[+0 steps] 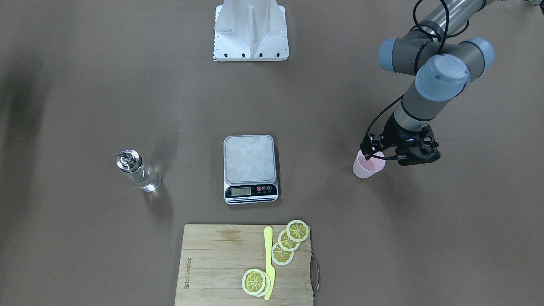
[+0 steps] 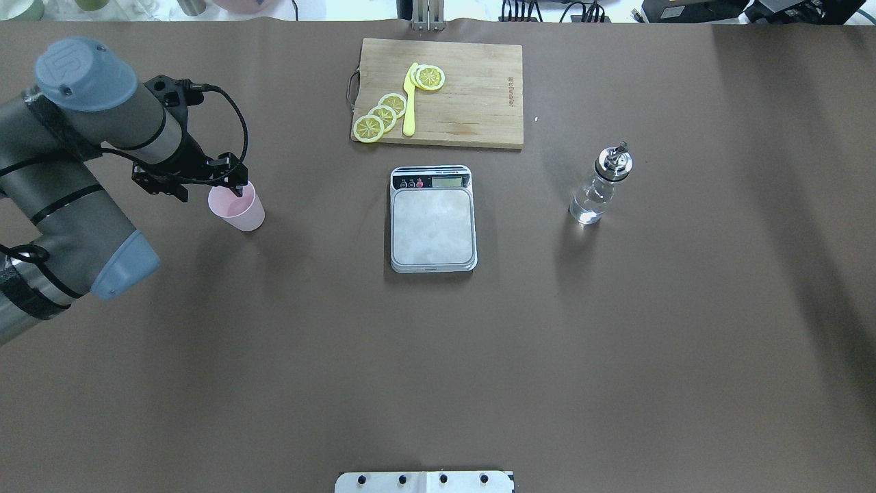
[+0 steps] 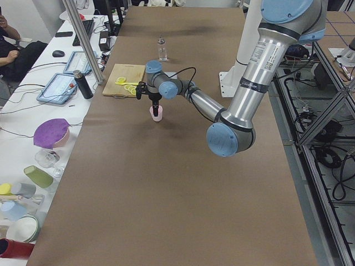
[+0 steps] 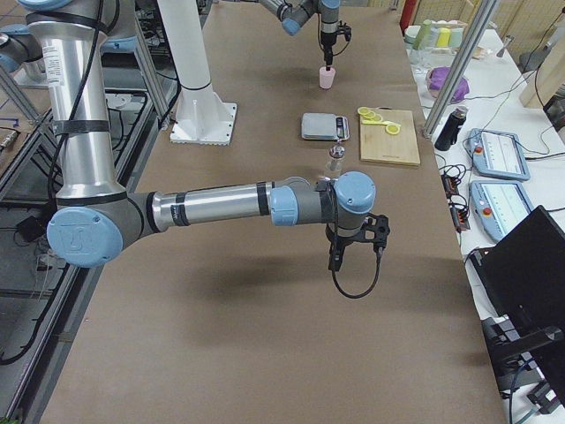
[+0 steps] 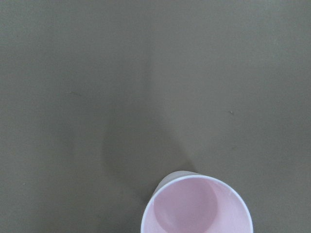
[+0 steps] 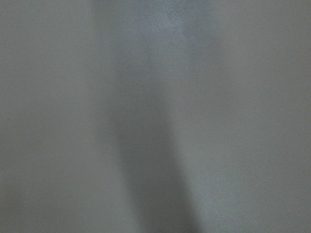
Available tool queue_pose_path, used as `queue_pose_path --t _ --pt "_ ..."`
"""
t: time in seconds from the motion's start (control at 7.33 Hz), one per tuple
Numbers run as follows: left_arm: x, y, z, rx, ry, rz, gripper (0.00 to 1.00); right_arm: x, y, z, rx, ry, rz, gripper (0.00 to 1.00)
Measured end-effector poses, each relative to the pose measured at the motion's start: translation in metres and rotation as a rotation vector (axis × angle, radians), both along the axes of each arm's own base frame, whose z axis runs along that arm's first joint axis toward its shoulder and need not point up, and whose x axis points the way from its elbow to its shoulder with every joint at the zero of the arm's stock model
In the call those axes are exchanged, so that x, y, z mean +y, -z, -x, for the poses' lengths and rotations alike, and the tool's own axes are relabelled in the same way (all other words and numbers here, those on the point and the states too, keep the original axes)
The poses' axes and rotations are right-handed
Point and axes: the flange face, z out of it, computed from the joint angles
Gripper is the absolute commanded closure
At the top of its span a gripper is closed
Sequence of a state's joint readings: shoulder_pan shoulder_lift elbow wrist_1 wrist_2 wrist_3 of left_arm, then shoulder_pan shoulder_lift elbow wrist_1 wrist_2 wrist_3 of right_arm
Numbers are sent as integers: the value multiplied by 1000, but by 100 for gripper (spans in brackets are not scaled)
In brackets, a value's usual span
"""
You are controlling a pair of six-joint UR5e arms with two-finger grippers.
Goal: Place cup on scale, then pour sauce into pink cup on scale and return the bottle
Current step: 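Lift the pink cup with the left gripper and set it on the scale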
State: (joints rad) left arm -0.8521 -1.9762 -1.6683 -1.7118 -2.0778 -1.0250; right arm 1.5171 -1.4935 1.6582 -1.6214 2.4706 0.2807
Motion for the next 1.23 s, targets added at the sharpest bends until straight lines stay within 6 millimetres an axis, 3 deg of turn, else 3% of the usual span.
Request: queue_pose_path --t 0.27,0.41,0.55,0.82,1.09,1.23 --pt "-2 -8 -2 -12 0 9 63 0 0 1 0 1 1 0" --pt "-2 -10 -3 -14 0 12 73 0 0 1 -1 1 1 0" --pt "-1 -11 -4 -16 0 16 75 0 0 1 -1 1 1 0" --pt "-1 -11 -6 -14 2 20 100 0 0 1 -1 2 1 0" --pt "-2 1 -1 3 11 10 100 0 0 1 -2 2 0 0" --pt "-3 13 12 24 21 2 100 0 0 1 -2 2 0 0"
